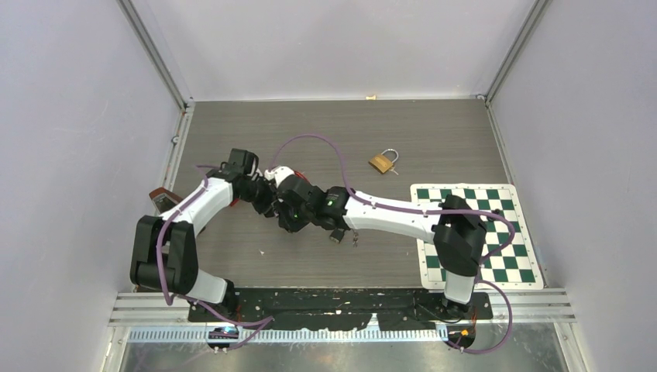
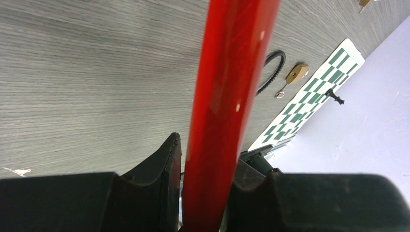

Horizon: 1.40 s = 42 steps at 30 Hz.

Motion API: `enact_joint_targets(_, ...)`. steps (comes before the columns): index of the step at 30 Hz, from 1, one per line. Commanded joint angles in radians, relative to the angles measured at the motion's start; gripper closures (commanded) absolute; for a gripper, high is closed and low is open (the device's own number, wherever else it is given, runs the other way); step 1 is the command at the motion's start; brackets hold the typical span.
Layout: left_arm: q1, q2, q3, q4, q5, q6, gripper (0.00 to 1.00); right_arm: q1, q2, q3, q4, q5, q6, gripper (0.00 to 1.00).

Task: Lock with the key
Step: Lock the lock.

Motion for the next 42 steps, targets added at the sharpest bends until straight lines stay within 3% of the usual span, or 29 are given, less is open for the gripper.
enact_joint_targets(1, 0.005, 0.016, 0.054, -0.015, -0.006, -0.015, 1.0, 0.036, 0.0, 0.077, -0.051, 0.218, -0.224, 0.95)
enact_joint_targets(6, 0.005, 0.042, 0.073, -0.034, 0.002, -0.015, 1.0, 0.092, 0.061, 0.156, -0.116, 0.498, -0.482, 0.95)
enact_joint_targets(13, 0.005, 0.069, 0.084, -0.043, 0.01, -0.026, 1.0, 0.118, 0.049, 0.132, -0.012, 0.675, -0.679, 0.95)
enact_joint_targets(18, 0.005, 0.086, 0.083, -0.036, 0.019, -0.044, 1.0, 0.137, 0.027, 0.066, 0.134, 0.732, -0.826, 0.95)
enact_joint_targets(24, 0.005, 0.11, 0.09, -0.024, 0.033, -0.064, 1.0, 0.191, -0.011, -0.119, 0.514, 0.747, -1.18, 0.95)
enact_joint_targets(27, 0.005, 0.124, 0.095, -0.021, 0.039, -0.066, 1.0, 0.199, -0.009, -0.145, 0.613, 0.743, -1.242, 0.95)
enact_joint_targets(31, 0.005, 0.129, 0.103, -0.023, 0.033, -0.063, 1.0, 0.198, -0.018, -0.126, 0.585, 0.736, -1.191, 0.93)
enact_joint_targets(32, 0.005, 0.13, 0.106, -0.023, 0.031, -0.063, 1.0, 0.197, -0.031, -0.116, 0.552, 0.727, -1.149, 0.89)
enact_joint_targets(33, 0.005, 0.133, 0.107, -0.024, 0.029, -0.061, 1.0, 0.197, -0.051, -0.116, 0.536, 0.72, -1.123, 0.69)
enact_joint_targets(34, 0.005, 0.133, 0.109, -0.023, 0.029, -0.061, 1.0, 0.192, -0.065, -0.118, 0.495, 0.687, -1.064, 0.58)
enact_joint_targets(35, 0.006, 0.134, 0.11, -0.022, 0.03, -0.062, 1.0, 0.188, -0.101, -0.124, 0.478, 0.664, -1.032, 0.4)
enact_joint_targets(37, 0.005, 0.137, 0.112, -0.018, 0.034, -0.061, 1.0, 0.17, -0.16, -0.154, 0.421, 0.545, -0.936, 0.18)
enact_joint_targets(39, 0.005, 0.138, 0.115, -0.012, 0.036, -0.062, 1.0, 0.153, -0.214, -0.188, 0.384, 0.467, -0.859, 0.08)
enact_joint_targets(42, 0.006, 0.14, 0.119, -0.008, 0.038, -0.061, 1.0, 0.121, -0.302, -0.243, 0.336, 0.363, -0.753, 0.07)
